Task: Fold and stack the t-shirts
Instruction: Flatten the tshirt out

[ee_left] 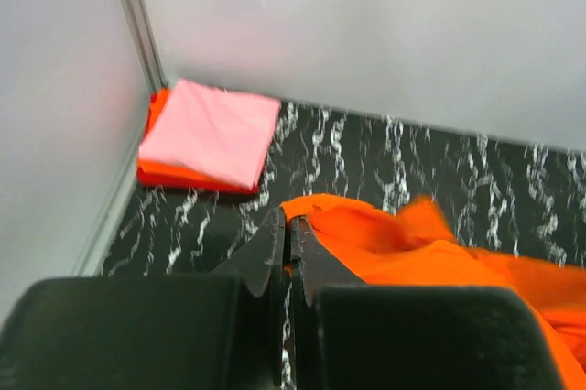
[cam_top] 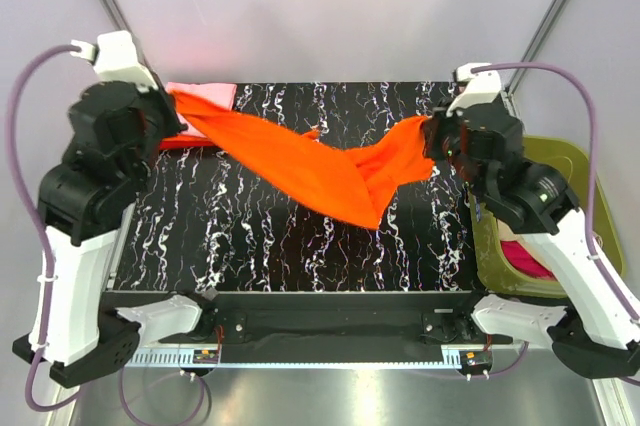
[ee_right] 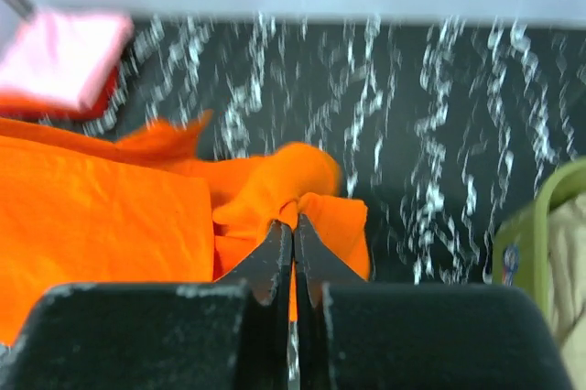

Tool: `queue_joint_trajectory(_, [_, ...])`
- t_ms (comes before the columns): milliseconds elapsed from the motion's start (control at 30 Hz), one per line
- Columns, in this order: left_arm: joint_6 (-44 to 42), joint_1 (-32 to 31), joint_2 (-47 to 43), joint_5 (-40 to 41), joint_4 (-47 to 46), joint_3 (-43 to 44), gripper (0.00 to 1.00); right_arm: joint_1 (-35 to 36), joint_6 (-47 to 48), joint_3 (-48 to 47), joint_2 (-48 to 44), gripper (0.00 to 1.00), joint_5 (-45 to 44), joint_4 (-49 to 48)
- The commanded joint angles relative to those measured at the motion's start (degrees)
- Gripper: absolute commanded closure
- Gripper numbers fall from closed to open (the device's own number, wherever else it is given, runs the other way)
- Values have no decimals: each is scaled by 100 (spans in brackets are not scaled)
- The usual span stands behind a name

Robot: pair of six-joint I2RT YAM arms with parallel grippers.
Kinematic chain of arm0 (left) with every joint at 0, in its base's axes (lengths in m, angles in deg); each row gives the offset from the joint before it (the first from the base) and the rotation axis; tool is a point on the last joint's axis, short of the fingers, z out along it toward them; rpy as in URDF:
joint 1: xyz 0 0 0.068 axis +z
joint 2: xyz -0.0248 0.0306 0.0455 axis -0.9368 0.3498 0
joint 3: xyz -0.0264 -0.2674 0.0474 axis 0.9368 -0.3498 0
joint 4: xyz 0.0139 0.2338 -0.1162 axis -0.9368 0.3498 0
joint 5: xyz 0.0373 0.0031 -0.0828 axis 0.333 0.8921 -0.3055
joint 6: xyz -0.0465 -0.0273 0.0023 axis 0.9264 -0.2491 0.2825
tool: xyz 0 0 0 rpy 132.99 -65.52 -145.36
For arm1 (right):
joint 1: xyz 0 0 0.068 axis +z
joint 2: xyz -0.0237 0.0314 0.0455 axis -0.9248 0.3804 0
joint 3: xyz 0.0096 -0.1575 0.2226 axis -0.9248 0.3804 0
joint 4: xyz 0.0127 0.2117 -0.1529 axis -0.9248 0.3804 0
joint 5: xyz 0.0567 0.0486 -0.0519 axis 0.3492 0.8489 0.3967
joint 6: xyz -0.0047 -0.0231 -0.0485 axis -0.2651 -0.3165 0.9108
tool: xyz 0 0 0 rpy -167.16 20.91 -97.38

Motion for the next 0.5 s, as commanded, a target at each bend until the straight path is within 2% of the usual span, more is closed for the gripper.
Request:
queue_joint_trajectory(0, [429,18,-266,-570,-149,-877,100,7,-314,324,99,100,330,962])
queue_joint_trajectory(33, [482,18,-345,-589,-157,-1419,100,7,-550,431,46,100,514,1049])
queue_joint_trajectory(133, [641,35,-495,-633,-219,-2247,100,7,-798,757,-156,100,438,1094])
queue_joint_trajectory(233, [703,70,-417,-685,-315,-2505,100,7,-922,740,-218,100,174,1051])
queue_joint_trajectory(367, [729,202,74,-1157,-972,-2243,100,-142,-835,687,166,100,-187,410])
queue_joint_trajectory(467, [852,325,847,-1659,-1570,-1515,100,-782,-659,363,764,100,154,-118])
